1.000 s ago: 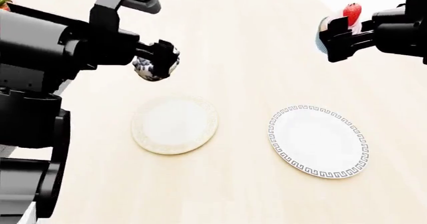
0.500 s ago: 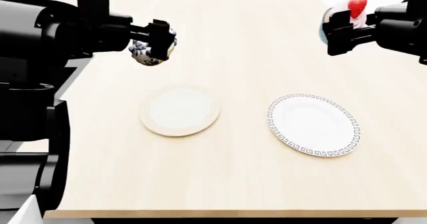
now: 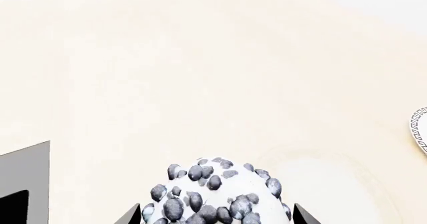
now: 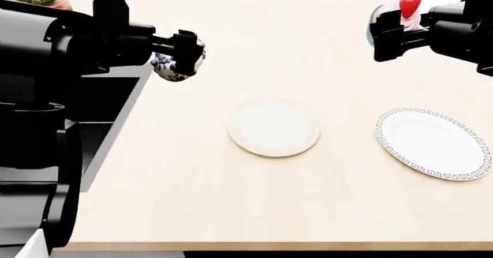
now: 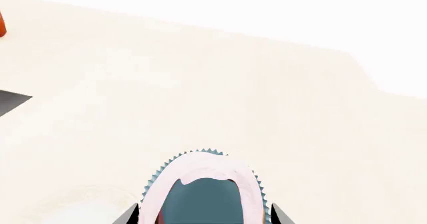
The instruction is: Move the dessert items from the plate to the tray.
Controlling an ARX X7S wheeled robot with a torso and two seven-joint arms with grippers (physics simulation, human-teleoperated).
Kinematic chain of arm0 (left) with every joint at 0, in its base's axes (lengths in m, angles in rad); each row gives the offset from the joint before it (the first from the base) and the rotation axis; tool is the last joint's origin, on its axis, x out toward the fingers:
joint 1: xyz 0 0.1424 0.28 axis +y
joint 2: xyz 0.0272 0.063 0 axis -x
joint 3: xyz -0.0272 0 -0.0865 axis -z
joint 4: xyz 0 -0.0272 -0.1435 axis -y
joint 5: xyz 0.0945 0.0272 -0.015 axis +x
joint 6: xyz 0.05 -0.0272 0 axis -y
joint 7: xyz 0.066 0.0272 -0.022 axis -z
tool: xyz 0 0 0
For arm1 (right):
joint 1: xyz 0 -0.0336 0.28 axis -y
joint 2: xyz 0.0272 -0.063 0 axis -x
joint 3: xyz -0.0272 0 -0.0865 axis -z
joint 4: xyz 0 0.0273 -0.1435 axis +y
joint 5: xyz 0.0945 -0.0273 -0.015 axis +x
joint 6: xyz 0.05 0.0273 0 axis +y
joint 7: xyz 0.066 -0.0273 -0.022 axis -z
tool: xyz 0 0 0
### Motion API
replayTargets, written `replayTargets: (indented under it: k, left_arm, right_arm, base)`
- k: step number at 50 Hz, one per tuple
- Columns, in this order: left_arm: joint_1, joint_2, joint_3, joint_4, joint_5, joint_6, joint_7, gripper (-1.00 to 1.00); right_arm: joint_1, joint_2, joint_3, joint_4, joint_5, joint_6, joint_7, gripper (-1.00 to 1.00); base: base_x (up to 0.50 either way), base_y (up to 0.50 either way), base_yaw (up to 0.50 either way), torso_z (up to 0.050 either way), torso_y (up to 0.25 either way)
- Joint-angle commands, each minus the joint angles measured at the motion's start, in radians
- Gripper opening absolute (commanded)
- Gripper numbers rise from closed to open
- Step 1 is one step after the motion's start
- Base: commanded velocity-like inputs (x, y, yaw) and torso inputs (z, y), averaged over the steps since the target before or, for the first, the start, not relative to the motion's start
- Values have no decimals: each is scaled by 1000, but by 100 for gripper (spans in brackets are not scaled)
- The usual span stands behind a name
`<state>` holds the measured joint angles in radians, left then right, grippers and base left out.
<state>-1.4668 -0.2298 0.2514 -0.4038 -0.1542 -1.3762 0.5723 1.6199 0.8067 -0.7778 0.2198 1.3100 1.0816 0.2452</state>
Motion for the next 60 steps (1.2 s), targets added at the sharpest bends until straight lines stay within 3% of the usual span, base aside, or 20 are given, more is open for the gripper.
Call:
replayTargets:
  k: [1,60]
  left_arm:
    - [6,-2,-3,10,-11,-5,-7,-100]
    - [-7,0,-3,-36,-34,33,-23,-100]
  right_arm:
    - [-2,-2,4,-4,-12,-5,-11,-100]
    - [-3,-5,6,4,-10,-19,-27,-100]
  base:
    - [0,500,0,0,0]
    - [0,500,0,0,0]
